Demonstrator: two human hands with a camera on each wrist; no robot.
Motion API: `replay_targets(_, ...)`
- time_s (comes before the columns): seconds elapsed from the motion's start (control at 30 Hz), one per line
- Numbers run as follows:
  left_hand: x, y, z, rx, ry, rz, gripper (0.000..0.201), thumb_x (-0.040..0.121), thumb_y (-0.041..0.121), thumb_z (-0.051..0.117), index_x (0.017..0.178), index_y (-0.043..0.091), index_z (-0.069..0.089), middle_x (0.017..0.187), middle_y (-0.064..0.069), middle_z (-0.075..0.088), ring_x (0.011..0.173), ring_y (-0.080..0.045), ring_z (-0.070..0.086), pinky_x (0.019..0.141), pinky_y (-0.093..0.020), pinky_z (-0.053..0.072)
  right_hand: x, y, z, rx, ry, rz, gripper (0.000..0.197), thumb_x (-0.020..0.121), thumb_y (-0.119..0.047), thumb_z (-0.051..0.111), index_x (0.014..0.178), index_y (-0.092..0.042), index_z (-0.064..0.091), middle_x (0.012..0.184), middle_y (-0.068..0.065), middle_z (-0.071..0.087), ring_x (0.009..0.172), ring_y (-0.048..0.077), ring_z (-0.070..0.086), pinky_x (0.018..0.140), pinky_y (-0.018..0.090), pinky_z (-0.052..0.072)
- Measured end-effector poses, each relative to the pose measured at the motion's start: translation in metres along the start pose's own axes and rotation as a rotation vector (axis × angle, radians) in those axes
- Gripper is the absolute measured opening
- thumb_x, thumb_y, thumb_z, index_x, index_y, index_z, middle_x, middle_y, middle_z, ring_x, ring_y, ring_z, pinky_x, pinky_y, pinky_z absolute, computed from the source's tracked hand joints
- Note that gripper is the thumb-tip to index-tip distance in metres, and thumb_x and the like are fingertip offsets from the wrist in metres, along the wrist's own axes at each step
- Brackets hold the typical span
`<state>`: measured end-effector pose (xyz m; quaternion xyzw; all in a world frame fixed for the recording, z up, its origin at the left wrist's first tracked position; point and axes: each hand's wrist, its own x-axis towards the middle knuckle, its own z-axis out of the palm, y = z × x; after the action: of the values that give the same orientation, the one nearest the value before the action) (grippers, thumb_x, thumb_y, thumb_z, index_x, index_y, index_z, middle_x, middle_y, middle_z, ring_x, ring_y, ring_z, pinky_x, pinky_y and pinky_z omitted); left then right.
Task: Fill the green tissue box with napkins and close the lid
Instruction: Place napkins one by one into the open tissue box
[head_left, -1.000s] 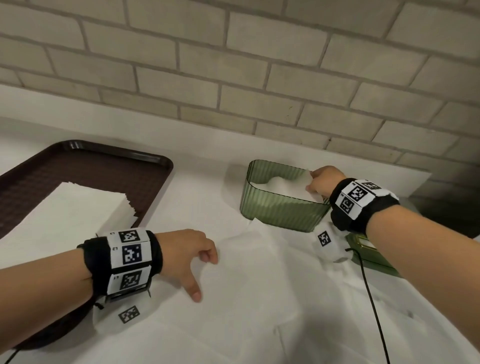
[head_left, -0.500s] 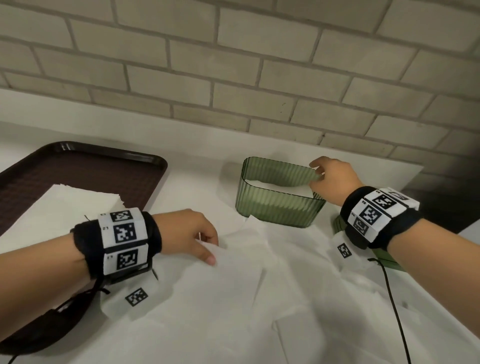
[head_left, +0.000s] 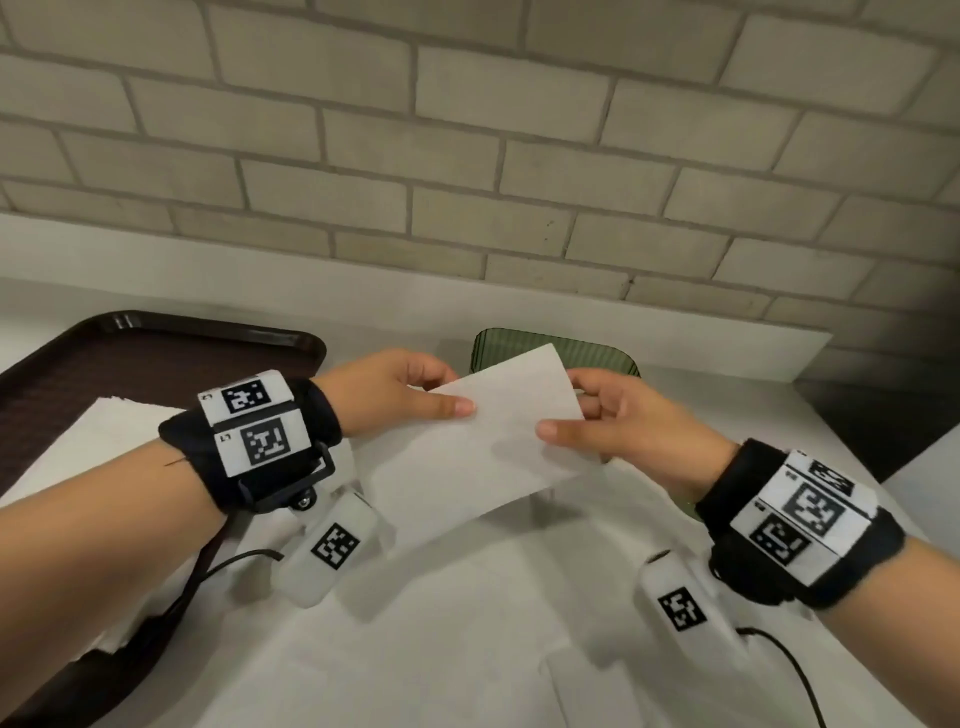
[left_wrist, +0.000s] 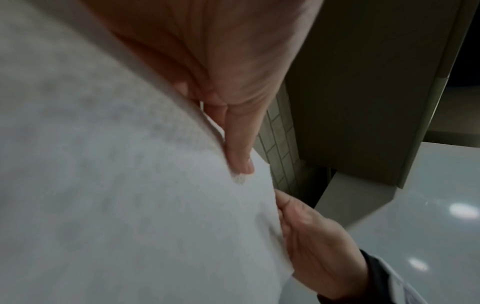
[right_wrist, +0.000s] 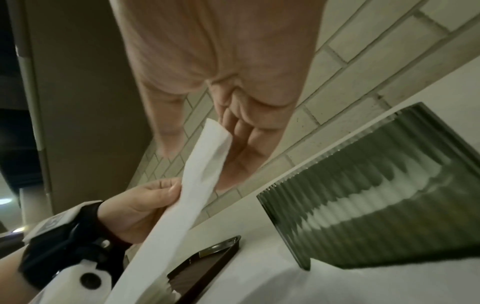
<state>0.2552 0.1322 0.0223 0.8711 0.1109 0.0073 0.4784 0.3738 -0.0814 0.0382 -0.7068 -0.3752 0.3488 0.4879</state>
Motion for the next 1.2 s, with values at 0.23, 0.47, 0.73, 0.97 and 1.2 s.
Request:
replay_targets(0.23,-0.011,-0.027,-0.004,0.055,-0.020,-0.042,0.074,0.034,0.078,0.072,0.090,0.030,0.061,0.082,0.007,0.071,0.067,-0.003,0.062,0.064,-0.020,0.048,0.016,0.007,-0.023,-0.050,0.321,-0.041,0.018,0.085,-0.001,0.063,0.102,-0.008,0.066,0.096,0.009,0.072,0.077,0.018,0.068,0.073,0.027,0.057)
replay_targets(0.47,-0.037,-0.060,0.018,0.474,-0.244,-0.110,0.043,0.064,0.038,0.082,0.096,0.043,0.054,0.107,0.018,0.057,0.103,-0.001,0.054,0.092,-0.015,0.041,0.042,0.021,-0.064,0.197,0.574,0.051,0.031,0.090,0.002,0.056,0.121,0.002,0.054,0.111,0.015,0.060,0.079,0.013,0.061,0.058,0.012,0.055)
replay_targets(0.73,-0.041,-0.077,0.040,0.596,-0.248,-0.018,0.055,0.071,0.042,0.075,0.119,0.037,0.049,0.111,0.018,0.046,0.110,-0.001,0.040,0.102,-0.019,0.035,0.078,0.056,-0.083,-0.124,0.646,0.230,0.047,0.086,0.002,0.061,0.131,0.005,0.047,0.111,0.017,0.058,0.097,0.026,0.056,0.076,0.030,0.049)
replay_targets(0.97,-0.036,-0.078,0.043,0.623,-0.258,0.018,0.044,0.068,0.040,0.077,0.095,0.045,0.043,0.102,0.019,0.042,0.104,-0.002,0.040,0.096,-0.017,0.036,0.096,0.048,-0.077,-0.471,0.527,0.324,0.051,0.084,-0.001,0.063,0.131,0.006,0.045,0.114,0.019,0.056,0.099,0.027,0.054,0.078,0.033,0.048)
replay_targets(1.2,-0.034,-0.078,0.042,0.650,-0.241,0.033,0.039,0.064,0.042,0.077,0.076,0.046,0.040,0.098,0.020,0.045,0.101,-0.001,0.044,0.090,-0.016,0.038,0.095,0.039,-0.066,-0.959,0.404,0.347,0.064,0.083,-0.006,0.061,0.139,-0.004,0.030,0.127,0.018,0.050,0.114,0.031,0.052,0.080,0.028,0.044)
